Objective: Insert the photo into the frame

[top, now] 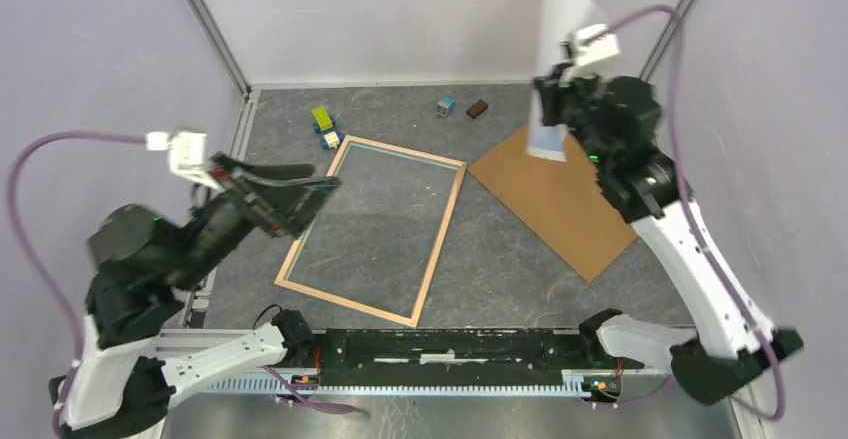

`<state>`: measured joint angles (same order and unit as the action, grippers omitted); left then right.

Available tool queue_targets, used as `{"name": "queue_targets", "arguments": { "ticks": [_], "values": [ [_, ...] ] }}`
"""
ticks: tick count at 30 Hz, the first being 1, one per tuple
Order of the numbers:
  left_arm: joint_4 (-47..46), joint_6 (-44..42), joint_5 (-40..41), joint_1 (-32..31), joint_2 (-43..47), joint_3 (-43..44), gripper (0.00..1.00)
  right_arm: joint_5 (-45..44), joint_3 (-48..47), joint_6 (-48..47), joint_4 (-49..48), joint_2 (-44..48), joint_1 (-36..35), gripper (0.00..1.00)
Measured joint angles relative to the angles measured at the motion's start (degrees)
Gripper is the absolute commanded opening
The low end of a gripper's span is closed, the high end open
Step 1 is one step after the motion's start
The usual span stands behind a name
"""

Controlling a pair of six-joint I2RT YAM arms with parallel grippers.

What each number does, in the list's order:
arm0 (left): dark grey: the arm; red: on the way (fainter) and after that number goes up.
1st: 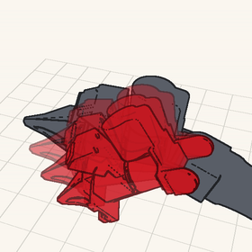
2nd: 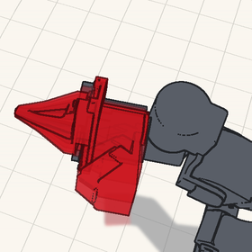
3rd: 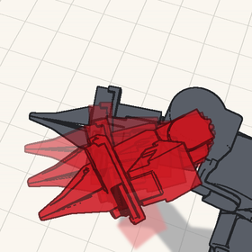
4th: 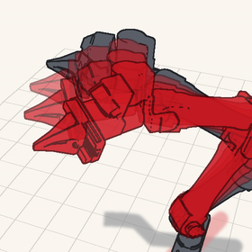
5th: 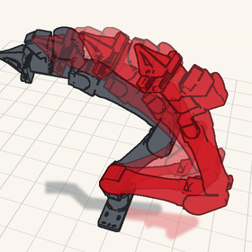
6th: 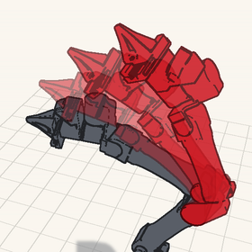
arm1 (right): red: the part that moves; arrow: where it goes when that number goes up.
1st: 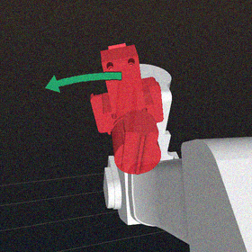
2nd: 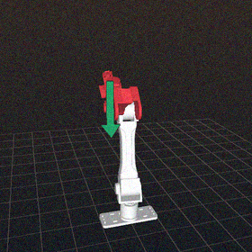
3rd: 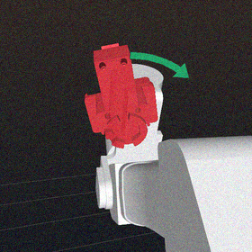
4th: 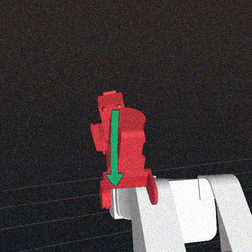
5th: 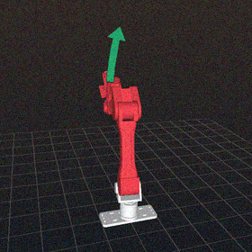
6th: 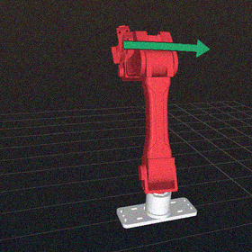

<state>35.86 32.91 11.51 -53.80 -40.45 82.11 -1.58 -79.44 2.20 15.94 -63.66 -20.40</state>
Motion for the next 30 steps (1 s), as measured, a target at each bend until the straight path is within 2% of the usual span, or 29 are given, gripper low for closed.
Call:
{"name": "queue_targets", "arguments": {
  "ticks": [2, 3, 6, 10, 13, 16, 19, 24, 30],
  "values": [
    [1.36, -0.87, 2.12, 0.00, 3.10, 1.46, 1.00, -8.37, -5.27, -2.56, 3.17, -5.18, -10.78, 0.00],
    [1.92, -1.16, 3.26, 0.00, 4.13, 2.16, 1.00, -11.30, -6.91, -3.37, 3.91, -7.02, -14.03, 0.00],
    [3.58, -2.12, 5.25, 0.00, 5.68, 3.48, 1.00, -23.71, -14.27, -6.21, 9.62, -19.19, -27.10, 0.00],
    [6.47, -2.64, 7.19, 0.00, 6.08, 3.63, 1.00, -36.26, -24.96, -9.55, 16.04, -38.25, -40.41, 0.00],
    [8.39, -2.64, 8.00, 0.00, 6.08, 3.61, 1.00, -42.25, -30.75, -12.55, 20.15, -50.40, -48.04, 0.00],
    [9.03, -2.64, 8.13, -0.02, 6.10, 3.61, 1.00, -45.55, -34.14, -15.47, 22.77, -58.47, -53.44, 0.00],
    [9.29, -2.69, 8.39, -0.02, 6.10, 3.61, 1.00, -46.29, -34.58, -17.31, 23.80, -62.18, -57.92, 0.00],
    [9.77, -2.95, 9.33, 0.00, 6.10, 3.61, 1.00, -46.16, -33.73, -17.73, 22.34, -62.77, -60.30, 0.00],
    [10.40, -3.72, 9.60, -0.02, 6.10, 3.61, 1.00, -44.41, -27.34, -18.23, 16.52, -62.71, -61.16, 0.00]
  ]
}}
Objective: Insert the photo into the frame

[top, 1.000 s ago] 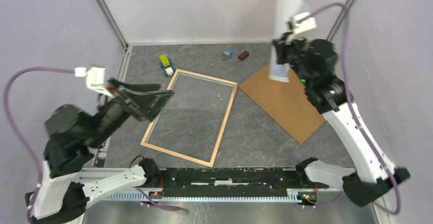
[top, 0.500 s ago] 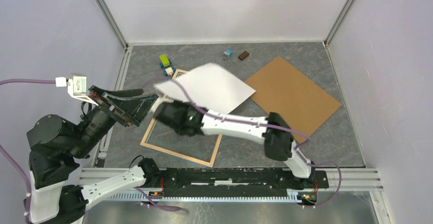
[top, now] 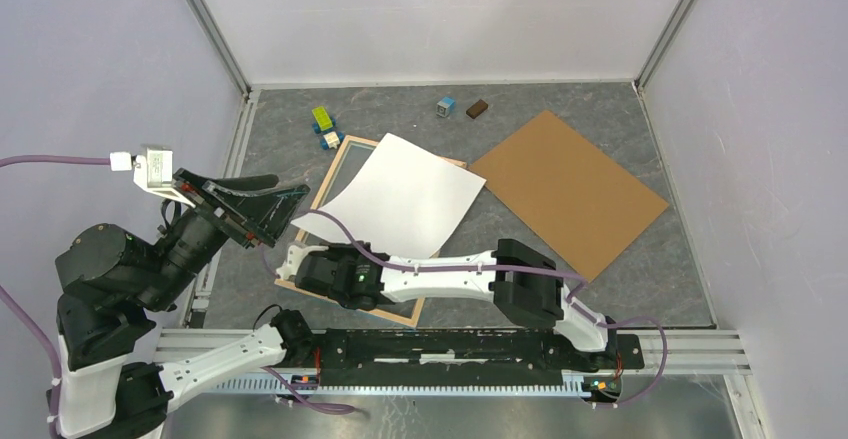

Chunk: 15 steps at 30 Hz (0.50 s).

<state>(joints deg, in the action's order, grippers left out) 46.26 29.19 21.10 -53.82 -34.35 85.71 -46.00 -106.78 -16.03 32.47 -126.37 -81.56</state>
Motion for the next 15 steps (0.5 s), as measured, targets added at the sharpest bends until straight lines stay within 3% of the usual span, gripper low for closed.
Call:
{"name": "queue_targets", "arguments": {
  "ticks": [15],
  "values": [
    [0.17, -0.13, 0.92, 0.02, -0.04, 0.00, 1.00, 7.32, 4.28, -5.68, -7.43, 0.72, -2.29, 0.00]
  ]
}}
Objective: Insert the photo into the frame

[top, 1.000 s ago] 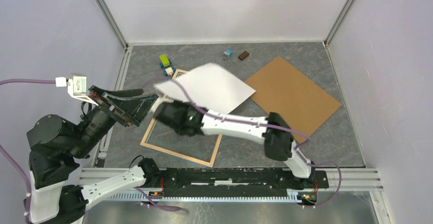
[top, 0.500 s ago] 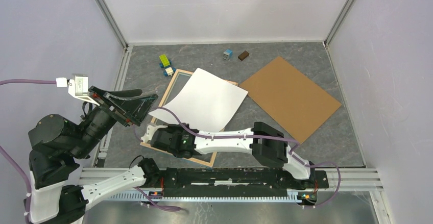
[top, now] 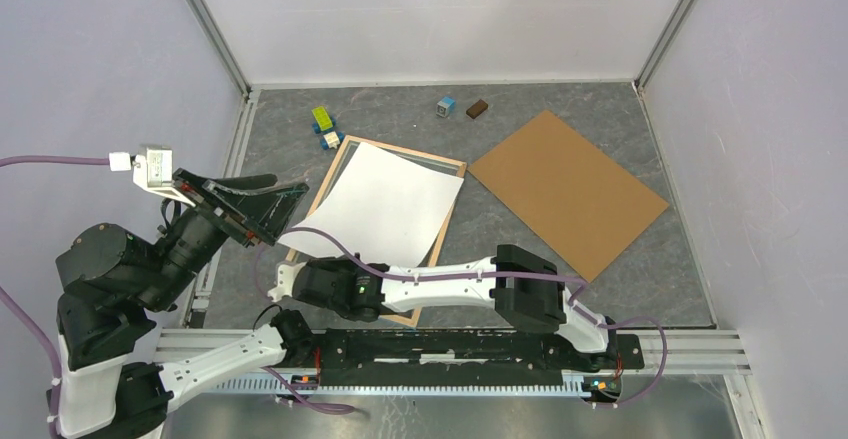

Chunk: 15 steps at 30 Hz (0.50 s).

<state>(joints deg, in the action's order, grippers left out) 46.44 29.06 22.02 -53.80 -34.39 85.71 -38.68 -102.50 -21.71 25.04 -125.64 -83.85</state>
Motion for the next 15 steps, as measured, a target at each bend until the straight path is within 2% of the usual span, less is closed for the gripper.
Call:
{"name": "queue_targets", "arguments": {
  "ticks": [9, 15],
  "values": [
    [0.04, 0.00, 0.31, -0.02, -0.68, 0.00, 1.00, 0.55, 0.26, -1.31, -1.40, 0.00, 0.02, 0.00],
    [0.17, -0.02, 0.37, -0.02, -1.20, 0.02, 1.00, 2.27, 4.96, -3.52, -5.11, 0.42, 0.00, 0.00]
  ]
}}
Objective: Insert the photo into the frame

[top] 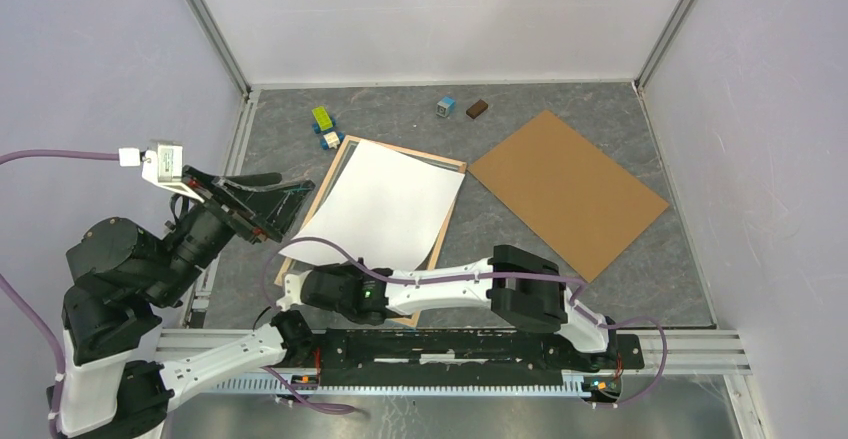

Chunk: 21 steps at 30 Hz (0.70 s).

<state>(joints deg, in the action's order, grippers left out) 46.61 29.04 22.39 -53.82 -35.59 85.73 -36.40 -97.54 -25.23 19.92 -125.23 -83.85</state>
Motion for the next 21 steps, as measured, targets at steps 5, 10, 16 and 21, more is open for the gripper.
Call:
{"name": "queue_targets", "arguments": {
  "ticks": [5, 10, 16, 21],
  "values": [
    [-0.07, 0.00, -0.02, 0.00, -0.22, 0.00, 1.00, 1.64, 2.10, -1.53, -1.05, 0.74, 0.00, 0.00],
    [-0.13, 0.02, -0.02, 0.02, -0.83, -0.02, 1.00, 3.08, 2.71, -2.12, -2.32, 2.56, 0.00, 0.00],
    [-0.37, 0.02, -0.02, 0.00, -1.29, -0.02, 1.00, 3.96, 4.09, -2.54, -4.22, 4.02, 0.00, 0.00],
    [-0.44, 0.00, -0.02, 0.00, -1.66, -0.02, 1.00, 4.11, 5.53, -3.02, -5.46, 4.11, 0.48, 0.00]
  ]
}}
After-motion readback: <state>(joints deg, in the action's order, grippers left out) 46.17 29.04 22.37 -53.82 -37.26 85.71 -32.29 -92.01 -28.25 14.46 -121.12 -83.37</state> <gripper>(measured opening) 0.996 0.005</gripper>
